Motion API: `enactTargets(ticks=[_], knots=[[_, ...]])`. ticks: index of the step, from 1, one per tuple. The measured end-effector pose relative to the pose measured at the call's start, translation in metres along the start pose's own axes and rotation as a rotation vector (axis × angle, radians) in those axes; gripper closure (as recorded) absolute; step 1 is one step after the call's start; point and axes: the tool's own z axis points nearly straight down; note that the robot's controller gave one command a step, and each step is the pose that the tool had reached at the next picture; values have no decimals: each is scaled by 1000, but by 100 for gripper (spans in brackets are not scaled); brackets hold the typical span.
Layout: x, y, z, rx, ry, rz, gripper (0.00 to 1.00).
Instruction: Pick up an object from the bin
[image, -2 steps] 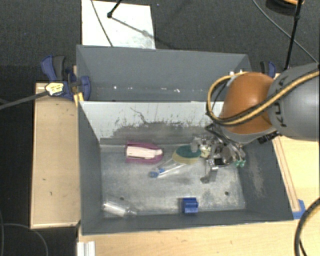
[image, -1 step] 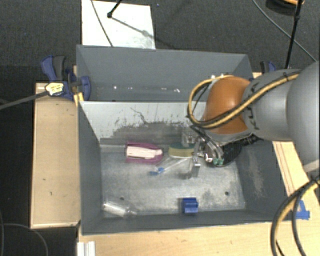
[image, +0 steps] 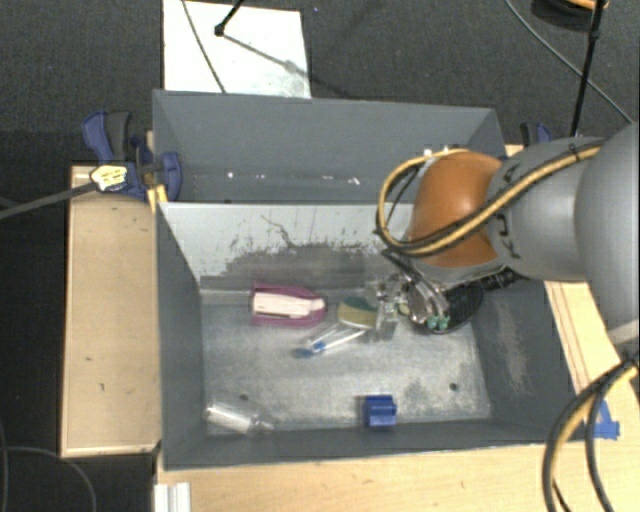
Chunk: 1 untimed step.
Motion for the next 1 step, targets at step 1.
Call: enactTargets(ticks=[1], knots=[[-2, 5, -149, -1, 3, -20, 100]])
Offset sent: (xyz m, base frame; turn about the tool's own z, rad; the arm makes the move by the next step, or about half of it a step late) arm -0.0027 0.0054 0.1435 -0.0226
